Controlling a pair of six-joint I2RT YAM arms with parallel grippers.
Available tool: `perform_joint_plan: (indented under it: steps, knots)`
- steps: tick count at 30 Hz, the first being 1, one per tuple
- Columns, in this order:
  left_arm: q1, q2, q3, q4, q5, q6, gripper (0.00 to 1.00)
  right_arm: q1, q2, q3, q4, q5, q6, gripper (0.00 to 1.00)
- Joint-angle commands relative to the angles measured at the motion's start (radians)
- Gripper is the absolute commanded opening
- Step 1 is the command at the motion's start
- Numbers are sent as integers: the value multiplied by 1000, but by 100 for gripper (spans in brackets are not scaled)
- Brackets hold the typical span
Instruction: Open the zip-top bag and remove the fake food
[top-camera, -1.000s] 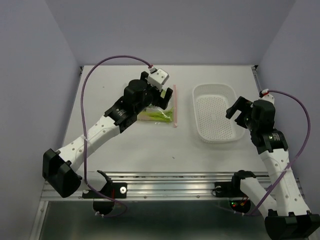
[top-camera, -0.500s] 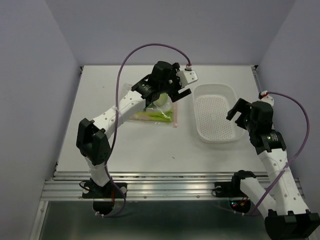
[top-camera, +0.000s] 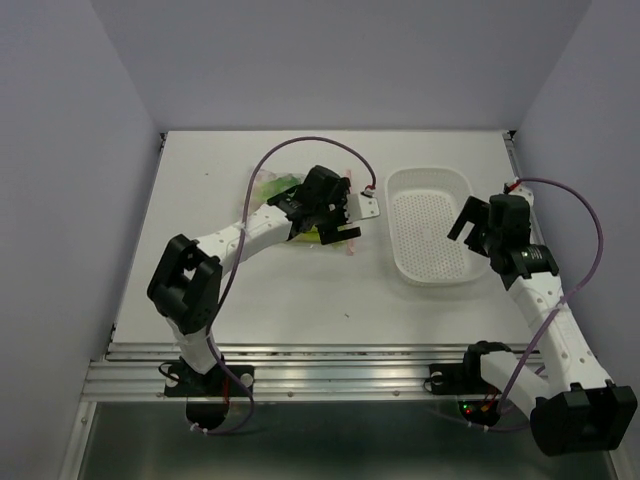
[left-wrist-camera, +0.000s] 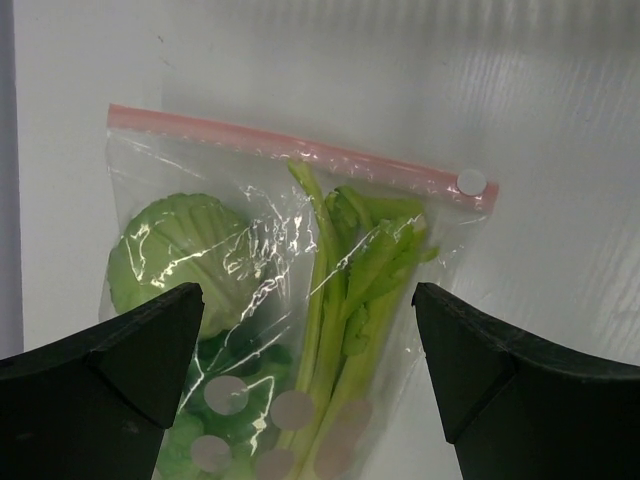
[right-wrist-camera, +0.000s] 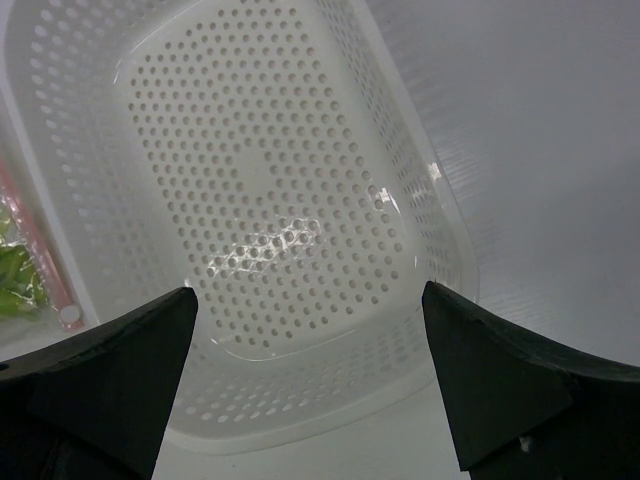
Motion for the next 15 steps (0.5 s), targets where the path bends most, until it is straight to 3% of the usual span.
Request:
perform_joint_plan:
  steps: [1, 7, 15]
  knots:
    - [-4, 6, -54, 61, 3, 56, 99, 1, 22, 27, 23, 20, -24, 100]
    - [-9, 26, -116, 145, 47, 5, 98, 1, 27, 19, 18, 46, -28, 100]
    - [-58, 46, -203, 225, -32, 6, 95, 1, 42, 22, 20, 39, -31, 100]
